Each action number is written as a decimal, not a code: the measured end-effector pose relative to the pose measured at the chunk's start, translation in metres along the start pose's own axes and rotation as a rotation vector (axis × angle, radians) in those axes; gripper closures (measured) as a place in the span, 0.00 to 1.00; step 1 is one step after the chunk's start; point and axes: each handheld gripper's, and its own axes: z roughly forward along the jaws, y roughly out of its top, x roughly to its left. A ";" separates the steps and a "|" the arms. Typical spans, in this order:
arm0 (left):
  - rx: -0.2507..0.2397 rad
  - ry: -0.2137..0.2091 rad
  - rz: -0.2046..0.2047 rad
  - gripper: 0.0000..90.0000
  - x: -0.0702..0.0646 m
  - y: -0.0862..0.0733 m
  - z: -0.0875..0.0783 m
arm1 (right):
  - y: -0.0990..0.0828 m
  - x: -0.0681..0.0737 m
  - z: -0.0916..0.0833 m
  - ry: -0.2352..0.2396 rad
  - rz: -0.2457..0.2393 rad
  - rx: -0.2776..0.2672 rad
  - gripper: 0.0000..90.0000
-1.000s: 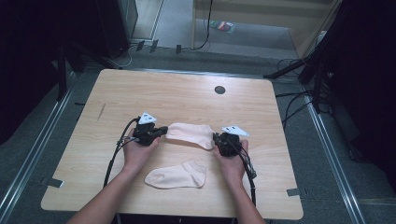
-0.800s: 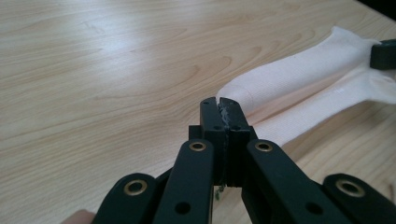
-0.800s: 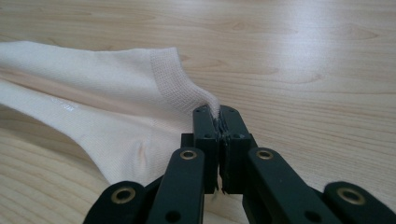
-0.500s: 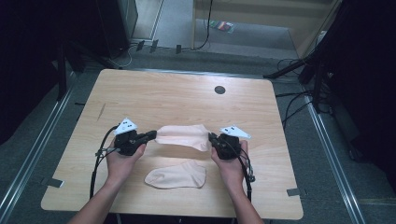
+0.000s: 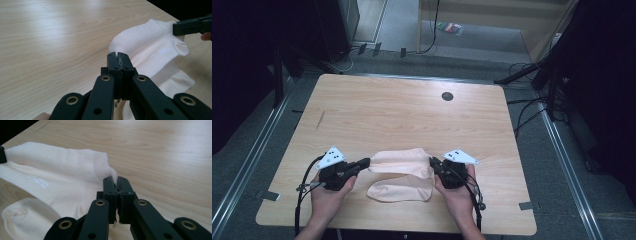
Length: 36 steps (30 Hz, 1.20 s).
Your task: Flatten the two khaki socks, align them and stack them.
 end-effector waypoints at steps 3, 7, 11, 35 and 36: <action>0.010 -0.012 -0.012 1.00 -0.002 -0.006 -0.003 | -0.005 0.003 -0.003 0.002 -0.011 0.006 0.98; 0.028 -0.029 -0.015 1.00 -0.006 -0.015 -0.008 | -0.013 0.005 -0.008 0.000 -0.018 0.014 0.98; 0.045 -0.025 0.001 1.00 -0.008 -0.022 -0.011 | -0.023 0.007 -0.011 0.001 -0.036 0.031 0.98; 0.197 -0.013 0.052 1.00 -0.021 -0.044 -0.003 | -0.044 0.015 -0.004 -0.003 -0.074 0.111 0.97; 0.211 -0.002 0.069 1.00 -0.023 -0.045 -0.001 | -0.045 0.016 -0.003 -0.003 -0.079 0.117 0.97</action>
